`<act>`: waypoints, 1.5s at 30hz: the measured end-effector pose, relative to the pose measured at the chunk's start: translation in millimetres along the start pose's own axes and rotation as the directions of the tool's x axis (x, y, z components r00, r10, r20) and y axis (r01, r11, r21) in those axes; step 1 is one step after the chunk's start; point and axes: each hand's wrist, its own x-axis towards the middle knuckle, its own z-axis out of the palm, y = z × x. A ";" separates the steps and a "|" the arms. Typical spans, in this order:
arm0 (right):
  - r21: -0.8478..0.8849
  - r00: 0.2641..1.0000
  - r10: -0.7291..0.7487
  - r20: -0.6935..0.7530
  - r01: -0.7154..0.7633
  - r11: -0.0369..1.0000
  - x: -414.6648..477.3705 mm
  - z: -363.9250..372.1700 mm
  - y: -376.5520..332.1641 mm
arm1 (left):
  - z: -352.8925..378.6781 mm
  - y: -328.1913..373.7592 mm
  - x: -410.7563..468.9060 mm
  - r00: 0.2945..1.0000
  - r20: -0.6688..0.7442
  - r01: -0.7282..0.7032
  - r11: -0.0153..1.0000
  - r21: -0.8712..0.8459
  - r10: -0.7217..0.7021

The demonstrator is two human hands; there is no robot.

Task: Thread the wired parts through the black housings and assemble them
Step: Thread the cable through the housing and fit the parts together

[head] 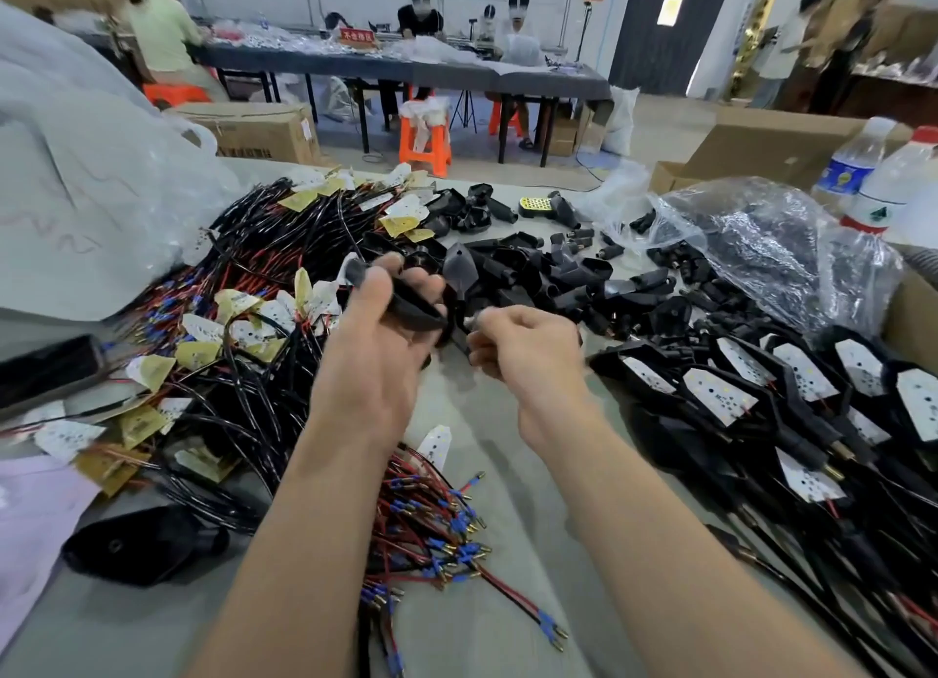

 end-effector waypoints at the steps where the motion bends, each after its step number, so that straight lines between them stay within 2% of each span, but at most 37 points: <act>1: -0.121 0.999 -0.024 0.030 0.027 0.992 3.4 5.3 2.4 | -5.0 5.5 1.7 0.998 -0.049 -0.032 0.998 -0.060 0.029; 3: -0.310 0.992 -0.063 0.108 0.094 0.946 10.6 20.4 7.9 | -15.9 15.5 4.2 0.991 -0.118 -0.079 0.984 -0.159 0.060; 6: -0.549 0.970 -0.148 0.192 0.231 0.803 18.8 45.3 10.6 | -25.6 22.2 5.0 0.982 -0.181 -0.093 0.961 -0.260 0.046; 8: -0.625 0.966 -0.175 0.189 0.256 0.737 22.4 60.0 8.0 | -27.9 22.9 4.7 0.979 -0.204 -0.078 0.947 -0.312 0.013; 10: -0.642 0.964 -0.208 0.164 0.264 0.719 22.4 73.5 4.2 | -29.2 24.5 5.5 0.976 -0.217 -0.082 0.943 -0.324 0.011; 12: -0.661 0.959 -0.150 0.240 0.274 0.698 19.7 85.2 1.4 | -32.0 27.5 6.9 0.968 -0.247 -0.111 0.940 -0.323 0.029; 14: -0.719 0.920 -0.030 0.391 0.325 0.614 17.0 94.9 3.4 | -37.1 32.9 6.5 0.962 -0.268 -0.143 0.933 -0.330 0.053; 16: -0.753 0.878 0.051 0.476 0.377 0.539 14.6 99.1 6.9 | -43.1 38.1 3.9 0.962 -0.263 -0.170 0.915 -0.366 0.074; 19: -0.740 0.874 0.072 0.481 0.361 0.568 14.8 98.9 9.8 | -45.8 40.2 2.1 0.969 -0.236 -0.172 0.891 -0.420 0.076; 23: -0.643 0.915 -0.052 0.401 0.321 0.696 13.1 85.8 3.2 | -42.3 37.7 2.1 0.969 -0.242 -0.150 0.882 -0.446 0.043; 26: -0.581 0.926 -0.127 0.356 0.326 0.745 12.3 67.6 -11.5 | -41.8 38.0 1.7 0.975 -0.220 -0.125 0.888 -0.442 0.028; 28: -0.468 0.930 -0.177 0.322 0.319 0.824 11.4 55.1 -25.0 | -38.8 36.3 2.5 0.979 -0.203 -0.076 0.920 -0.385 -0.005; 30: -0.270 0.941 -0.244 0.232 0.304 0.914 9.2 40.3 -40.6 | -32.0 31.7 3.7 0.980 -0.195 -0.020 0.953 -0.302 -0.042; 33: 0.003 0.950 -0.297 0.097 0.298 0.955 4.1 8.6 -62.7 | -21.4 21.7 5.3 0.977 -0.203 0.035 0.989 -0.146 -0.064; 35: 0.146 0.963 -0.246 0.111 0.229 0.962 -4.6 -14.5 -67.4 | -15.8 15.2 5.0 0.977 -0.190 0.098 0.995 -0.020 -0.100; 37: 0.187 0.968 -0.177 0.178 0.143 0.972 -16.2 -35.6 -61.3 | -9.4 7.2 3.1 0.974 -0.176 0.172 0.969 0.179 -0.141; 40: 0.197 0.957 -0.086 0.276 0.032 0.980 -29.8 -59.2 -40.1 | -0.8 -5.8 -3.1 0.973 -0.123 0.233 0.829 0.508 -0.198; 43: 0.171 0.966 -0.081 0.247 0.039 0.984 -31.7 -75.2 -20.6 | -0.3 -17.4 -9.0 0.974 0.018 0.166 0.770 0.616 -0.225; 45: 0.148 0.977 -0.109 0.183 0.082 0.986 -29.4 -79.1 -13.1 | -2.8 -20.6 -9.9 0.984 0.017 0.117 0.714 0.690 -0.178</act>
